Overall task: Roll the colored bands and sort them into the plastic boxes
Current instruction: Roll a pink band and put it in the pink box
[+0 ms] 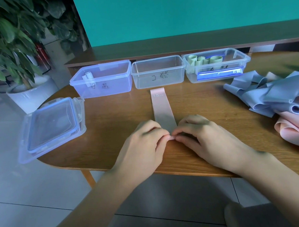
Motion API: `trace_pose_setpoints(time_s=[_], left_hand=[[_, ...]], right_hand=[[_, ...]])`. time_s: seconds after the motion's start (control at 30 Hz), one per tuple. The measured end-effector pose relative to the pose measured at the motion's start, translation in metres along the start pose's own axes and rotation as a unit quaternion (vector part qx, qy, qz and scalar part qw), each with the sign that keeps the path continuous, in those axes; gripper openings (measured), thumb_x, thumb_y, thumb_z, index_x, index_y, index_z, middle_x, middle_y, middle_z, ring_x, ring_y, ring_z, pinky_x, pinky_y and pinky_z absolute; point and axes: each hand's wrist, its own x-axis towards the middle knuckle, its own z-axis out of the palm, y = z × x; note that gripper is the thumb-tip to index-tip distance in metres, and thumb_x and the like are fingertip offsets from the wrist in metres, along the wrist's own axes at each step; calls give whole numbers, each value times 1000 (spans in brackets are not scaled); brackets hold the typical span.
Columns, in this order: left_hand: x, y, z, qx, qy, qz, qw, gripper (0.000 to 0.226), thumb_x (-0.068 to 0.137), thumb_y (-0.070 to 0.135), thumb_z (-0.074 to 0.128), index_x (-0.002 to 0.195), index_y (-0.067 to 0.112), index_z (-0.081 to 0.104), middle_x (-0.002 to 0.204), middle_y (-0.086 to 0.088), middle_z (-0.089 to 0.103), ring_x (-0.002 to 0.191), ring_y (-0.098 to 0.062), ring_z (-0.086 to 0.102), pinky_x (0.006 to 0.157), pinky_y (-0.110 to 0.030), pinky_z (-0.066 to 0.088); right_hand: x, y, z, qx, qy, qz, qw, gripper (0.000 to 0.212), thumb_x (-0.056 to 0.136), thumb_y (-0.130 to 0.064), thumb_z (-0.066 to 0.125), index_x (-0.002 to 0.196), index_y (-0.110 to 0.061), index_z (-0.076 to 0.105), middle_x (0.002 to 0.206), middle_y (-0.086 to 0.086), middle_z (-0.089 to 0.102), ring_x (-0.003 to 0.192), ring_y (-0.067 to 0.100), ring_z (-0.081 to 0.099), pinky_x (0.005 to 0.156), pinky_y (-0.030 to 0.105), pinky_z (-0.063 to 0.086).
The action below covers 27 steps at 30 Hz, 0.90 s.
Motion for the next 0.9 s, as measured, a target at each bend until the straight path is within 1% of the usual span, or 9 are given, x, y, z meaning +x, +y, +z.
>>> trace_pose_setpoints(time_s=[0.07, 0.13, 0.27, 0.37, 0.53, 0.67, 0.77, 0.9], left_hand=[[1, -3, -1, -24, -8, -3, 1000, 14, 97, 35, 62, 101, 27, 74, 97, 14, 62, 88, -2, 55, 77, -14, 46], [3, -5, -3, -21, -23, -5, 999, 10, 95, 37, 65, 100, 32, 72, 94, 18, 62, 85, 1, 52, 73, -10, 43], [6, -8, -4, -22, -36, -11, 999, 11, 95, 39, 63, 102, 36, 72, 96, 20, 63, 89, 0, 54, 73, -10, 45], [7, -8, -2, -13, -41, -23, 999, 19, 97, 45, 58, 104, 33, 70, 101, 19, 62, 90, -1, 55, 75, -13, 49], [9, -8, -1, -14, -29, -37, 999, 22, 98, 48, 56, 102, 31, 70, 104, 17, 55, 92, -3, 55, 76, -17, 49], [11, -7, 1, -11, -21, -42, 999, 25, 99, 45, 53, 106, 29, 71, 105, 15, 56, 92, -3, 56, 79, -23, 53], [13, -8, 1, -15, -29, -47, 998, 26, 99, 45, 53, 109, 28, 71, 107, 15, 56, 93, -3, 57, 80, -19, 52], [13, -9, 0, -34, -37, -43, 998, 17, 97, 36, 61, 112, 30, 67, 109, 17, 57, 95, -2, 54, 79, -12, 47]], right_hand=[[1, 1, 1, 1, 4, 5, 1000, 29, 100, -43, 47, 112, -31, 70, 108, -12, 58, 105, 12, 57, 85, 38, 54], [3, 3, 3, 0, 5, 12, 1000, 30, 100, -44, 45, 112, -33, 70, 108, -12, 57, 104, 12, 57, 83, 40, 54], [4, 4, 6, -12, 13, 18, 1000, 32, 101, -45, 43, 111, -32, 71, 108, -11, 57, 103, 13, 57, 79, 41, 55], [3, 2, 6, -27, 32, 22, 999, 31, 101, -44, 45, 113, -30, 70, 111, -9, 55, 104, 17, 59, 76, 40, 57], [5, -1, 5, -30, 37, 13, 999, 21, 100, -40, 48, 107, -31, 66, 111, -15, 56, 104, 14, 57, 77, 38, 56], [6, -1, 5, -27, 28, 32, 999, 29, 99, -47, 45, 111, -33, 68, 111, -17, 58, 106, 11, 55, 81, 35, 54], [7, 1, 6, -25, 22, 42, 999, 31, 99, -47, 44, 114, -34, 68, 112, -16, 59, 107, 11, 55, 85, 33, 53], [10, 5, 9, -10, 17, 48, 999, 33, 100, -48, 42, 116, -35, 68, 109, -16, 58, 106, 12, 56, 84, 39, 55]])
